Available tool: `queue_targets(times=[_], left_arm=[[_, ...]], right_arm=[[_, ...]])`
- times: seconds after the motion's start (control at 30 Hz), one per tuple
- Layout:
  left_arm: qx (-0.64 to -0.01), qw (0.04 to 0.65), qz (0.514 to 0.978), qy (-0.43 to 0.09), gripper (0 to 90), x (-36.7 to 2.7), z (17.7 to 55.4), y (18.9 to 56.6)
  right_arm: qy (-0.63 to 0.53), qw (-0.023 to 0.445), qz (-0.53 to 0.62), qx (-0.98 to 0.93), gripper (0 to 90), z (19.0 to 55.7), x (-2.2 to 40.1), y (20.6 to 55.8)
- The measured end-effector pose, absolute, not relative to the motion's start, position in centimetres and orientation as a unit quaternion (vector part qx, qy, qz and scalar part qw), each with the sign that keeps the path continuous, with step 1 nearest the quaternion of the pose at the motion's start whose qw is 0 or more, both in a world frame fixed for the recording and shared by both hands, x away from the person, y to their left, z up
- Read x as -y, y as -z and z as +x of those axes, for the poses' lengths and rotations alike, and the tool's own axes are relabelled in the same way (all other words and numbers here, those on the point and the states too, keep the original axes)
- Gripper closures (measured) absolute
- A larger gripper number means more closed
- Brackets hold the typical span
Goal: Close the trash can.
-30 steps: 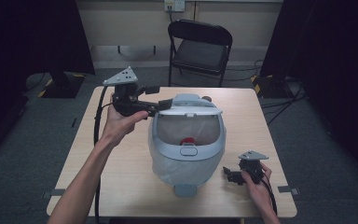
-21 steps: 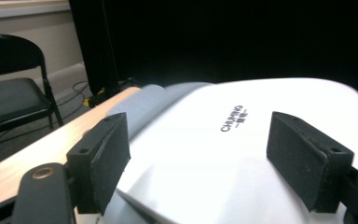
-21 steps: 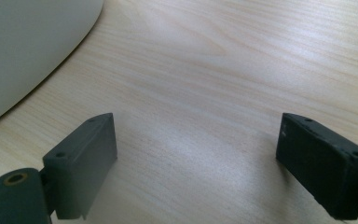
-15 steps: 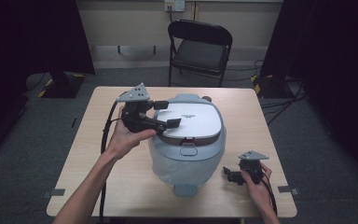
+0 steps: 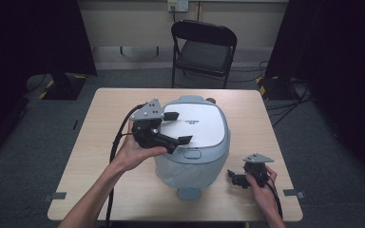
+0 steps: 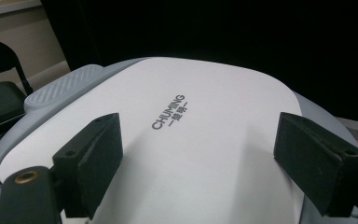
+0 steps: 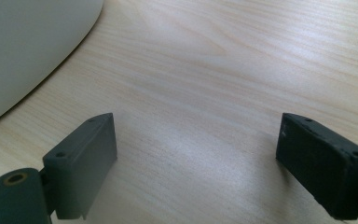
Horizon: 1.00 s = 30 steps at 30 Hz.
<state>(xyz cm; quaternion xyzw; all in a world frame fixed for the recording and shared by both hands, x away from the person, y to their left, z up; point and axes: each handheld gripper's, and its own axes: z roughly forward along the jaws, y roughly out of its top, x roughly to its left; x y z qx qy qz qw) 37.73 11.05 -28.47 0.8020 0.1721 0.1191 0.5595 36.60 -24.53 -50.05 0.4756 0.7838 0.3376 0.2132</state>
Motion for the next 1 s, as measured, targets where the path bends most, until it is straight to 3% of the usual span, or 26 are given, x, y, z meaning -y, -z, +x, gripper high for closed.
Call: queue_targets(times=[0.27, 0.57, 0.77, 1.0], left_arm=[[-0.169, 0.555, 0.802, -0.145, 17.6, -10.7, 36.8, 28.8], [-0.170, 0.566, 0.795, -0.137, 19.2, -11.0, 37.0, 28.9], [-0.200, 0.572, 0.780, -0.156, 21.4, -12.9, 37.3, 29.2], [-0.250, 0.589, 0.750, -0.171, 25.3, -17.0, 37.4, 30.1]], right_arm=[[-0.337, 0.213, 0.476, -0.784, 10.9, 36.6, 24.5, 50.1], [-0.337, 0.214, 0.476, -0.784, 11.0, 36.6, 24.5, 50.0], [-0.343, 0.211, 0.484, -0.777, 17.3, 36.6, 24.8, 49.8], [-0.366, 0.214, 0.483, -0.766, 17.3, 36.5, 24.7, 48.7]])
